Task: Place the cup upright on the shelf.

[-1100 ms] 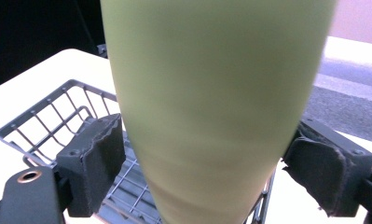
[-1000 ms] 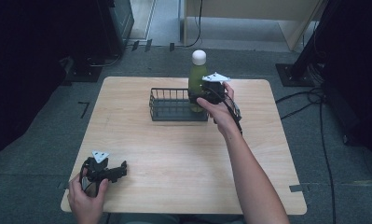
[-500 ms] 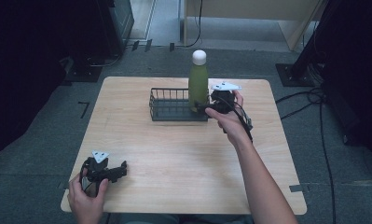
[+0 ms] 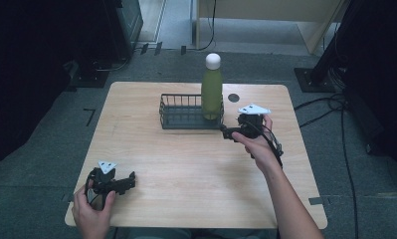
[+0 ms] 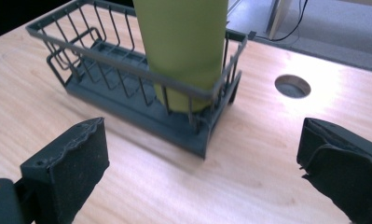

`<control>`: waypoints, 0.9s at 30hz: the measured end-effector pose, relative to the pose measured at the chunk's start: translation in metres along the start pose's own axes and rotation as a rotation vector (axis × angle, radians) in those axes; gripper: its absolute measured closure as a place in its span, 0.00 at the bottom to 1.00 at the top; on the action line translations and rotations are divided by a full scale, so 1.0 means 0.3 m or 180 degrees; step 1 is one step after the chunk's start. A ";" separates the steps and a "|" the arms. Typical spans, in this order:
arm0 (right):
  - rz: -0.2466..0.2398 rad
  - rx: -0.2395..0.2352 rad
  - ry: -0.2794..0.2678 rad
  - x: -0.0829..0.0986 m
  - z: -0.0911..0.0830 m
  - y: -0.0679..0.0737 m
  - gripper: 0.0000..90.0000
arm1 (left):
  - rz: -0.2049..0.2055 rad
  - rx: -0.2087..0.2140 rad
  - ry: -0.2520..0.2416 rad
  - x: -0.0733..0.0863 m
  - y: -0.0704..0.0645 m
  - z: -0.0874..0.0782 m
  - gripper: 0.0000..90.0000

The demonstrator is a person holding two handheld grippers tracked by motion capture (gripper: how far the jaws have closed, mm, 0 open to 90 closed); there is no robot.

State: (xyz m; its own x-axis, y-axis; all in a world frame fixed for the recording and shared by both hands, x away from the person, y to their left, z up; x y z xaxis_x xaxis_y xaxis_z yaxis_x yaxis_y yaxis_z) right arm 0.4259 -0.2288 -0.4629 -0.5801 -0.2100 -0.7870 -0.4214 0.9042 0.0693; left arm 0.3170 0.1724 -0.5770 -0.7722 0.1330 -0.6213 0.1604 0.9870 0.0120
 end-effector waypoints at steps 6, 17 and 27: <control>-0.0022 0.0034 0.0027 0.075 -0.033 -0.011 0.02 | 0.0000 -0.0001 0.0000 0.000 0.000 0.000 0.00; 0.0041 0.0099 0.0107 0.215 -0.065 -0.034 0.02 | 0.0000 -0.0002 -0.0004 0.000 0.000 0.000 0.00; 0.0184 0.0103 0.0137 0.336 -0.134 -0.073 0.02 | 0.0006 -0.0004 0.0002 0.000 0.000 0.000 0.00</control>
State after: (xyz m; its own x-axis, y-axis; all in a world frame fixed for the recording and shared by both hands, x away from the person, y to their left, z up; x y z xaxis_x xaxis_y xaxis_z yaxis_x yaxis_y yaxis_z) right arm 0.3487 -0.2846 -0.5190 -0.6325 -0.1721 -0.7552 -0.3639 0.9267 0.0935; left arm 0.3170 0.1726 -0.5771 -0.7723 0.1349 -0.6208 0.1611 0.9868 0.0141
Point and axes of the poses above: each handheld gripper's, and its own axes: z roughly forward along the jaws, x roughly out of its underside, y roughly to its left, the point moved 8 cm from there along z, roughly forward along the jaws, and after that the axes turned 5 degrees about y, right-handed, at the moved point
